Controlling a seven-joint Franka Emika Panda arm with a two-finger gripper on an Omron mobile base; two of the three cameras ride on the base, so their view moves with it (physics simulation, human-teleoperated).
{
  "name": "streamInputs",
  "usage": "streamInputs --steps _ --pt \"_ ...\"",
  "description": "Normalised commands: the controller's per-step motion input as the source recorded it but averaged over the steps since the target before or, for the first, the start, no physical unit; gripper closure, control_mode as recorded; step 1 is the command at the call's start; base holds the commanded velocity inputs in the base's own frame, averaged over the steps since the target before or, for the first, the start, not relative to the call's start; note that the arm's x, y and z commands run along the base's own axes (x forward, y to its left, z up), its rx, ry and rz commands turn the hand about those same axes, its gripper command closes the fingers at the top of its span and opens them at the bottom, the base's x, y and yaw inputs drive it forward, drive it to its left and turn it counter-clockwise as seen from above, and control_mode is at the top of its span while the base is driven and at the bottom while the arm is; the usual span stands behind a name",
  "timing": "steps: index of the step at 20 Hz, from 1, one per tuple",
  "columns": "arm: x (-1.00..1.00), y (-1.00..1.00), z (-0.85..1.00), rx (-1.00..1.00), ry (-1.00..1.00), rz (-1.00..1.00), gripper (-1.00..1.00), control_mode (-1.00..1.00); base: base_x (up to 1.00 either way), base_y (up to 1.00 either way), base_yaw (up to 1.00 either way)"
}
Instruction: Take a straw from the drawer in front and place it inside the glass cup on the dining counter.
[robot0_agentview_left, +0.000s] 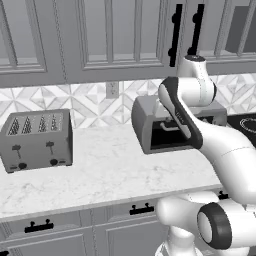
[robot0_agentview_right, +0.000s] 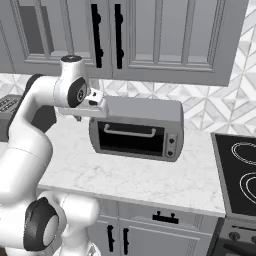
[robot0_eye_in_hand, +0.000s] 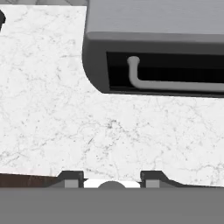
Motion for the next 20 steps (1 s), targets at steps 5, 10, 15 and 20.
streamInputs --steps 5,10,15,20 --pt "0.0 0.0 0.0 0.0 0.0 0.0 -1.0 1.0 -0.28 0.04 0.0" --pt "0.0 0.0 0.0 0.0 0.0 0.0 -1.0 1.0 -0.55 0.43 -0.21" --pt "0.0 0.0 0.0 0.0 0.0 0.0 -1.0 1.0 -0.18 0.86 -0.45" --pt "0.0 0.0 0.0 0.0 0.0 0.0 -1.0 1.0 -0.04 0.99 -0.52"
